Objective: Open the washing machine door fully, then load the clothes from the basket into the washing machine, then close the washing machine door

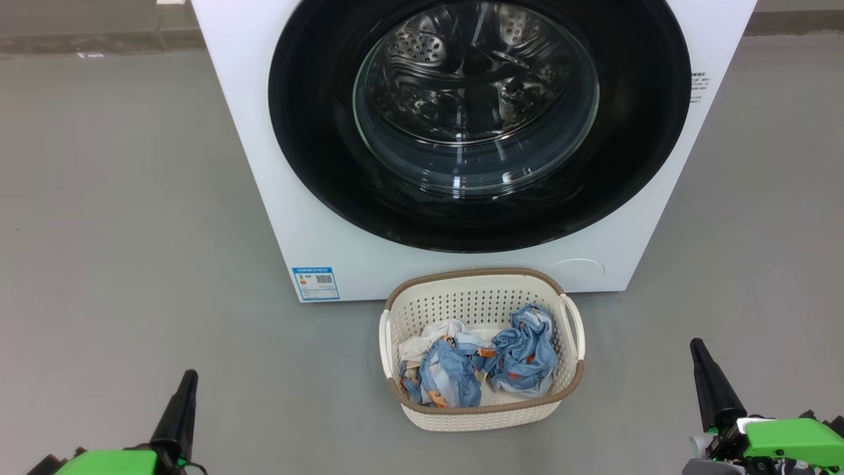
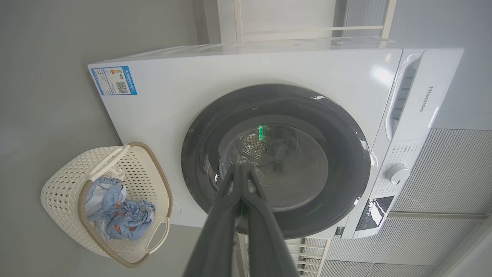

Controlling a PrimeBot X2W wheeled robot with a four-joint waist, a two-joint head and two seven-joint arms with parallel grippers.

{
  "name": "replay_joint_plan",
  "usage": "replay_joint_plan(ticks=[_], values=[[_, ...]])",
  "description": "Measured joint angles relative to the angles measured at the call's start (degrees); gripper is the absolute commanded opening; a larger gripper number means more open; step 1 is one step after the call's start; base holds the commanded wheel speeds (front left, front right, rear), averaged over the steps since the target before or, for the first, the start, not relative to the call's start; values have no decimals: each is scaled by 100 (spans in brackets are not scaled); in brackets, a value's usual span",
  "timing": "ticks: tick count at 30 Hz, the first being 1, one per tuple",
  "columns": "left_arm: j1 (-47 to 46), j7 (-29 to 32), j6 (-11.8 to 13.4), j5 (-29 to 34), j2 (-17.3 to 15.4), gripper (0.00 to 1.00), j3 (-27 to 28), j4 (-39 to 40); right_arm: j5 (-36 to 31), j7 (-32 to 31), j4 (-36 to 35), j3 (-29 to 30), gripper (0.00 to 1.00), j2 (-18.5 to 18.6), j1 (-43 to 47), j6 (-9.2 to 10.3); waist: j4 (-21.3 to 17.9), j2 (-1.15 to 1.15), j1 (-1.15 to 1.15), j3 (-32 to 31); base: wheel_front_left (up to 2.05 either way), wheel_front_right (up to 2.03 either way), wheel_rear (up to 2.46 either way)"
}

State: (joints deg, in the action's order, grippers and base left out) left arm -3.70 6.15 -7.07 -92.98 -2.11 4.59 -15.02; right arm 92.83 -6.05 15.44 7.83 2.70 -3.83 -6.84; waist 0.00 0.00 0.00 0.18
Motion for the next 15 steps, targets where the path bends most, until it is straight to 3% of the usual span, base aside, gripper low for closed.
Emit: replay_joint_plan(ticks=[6, 7, 15], values=[[0, 0, 0, 0, 0, 0, 0, 0, 0, 0, 0, 0, 0, 0, 0, 0, 0, 0, 0, 0, 0, 0, 0], [11, -2, 2, -7, 5, 100, -8, -29, 2, 4, 31, -2, 100, -2, 8, 1, 0, 0, 0, 0, 0, 0, 0], [343, -34, 25, -10, 169, 100, -67, -354, 2, 18, 387, -11, 100, -87, 279, 4, 3, 0, 0, 8, 0, 0, 0]])
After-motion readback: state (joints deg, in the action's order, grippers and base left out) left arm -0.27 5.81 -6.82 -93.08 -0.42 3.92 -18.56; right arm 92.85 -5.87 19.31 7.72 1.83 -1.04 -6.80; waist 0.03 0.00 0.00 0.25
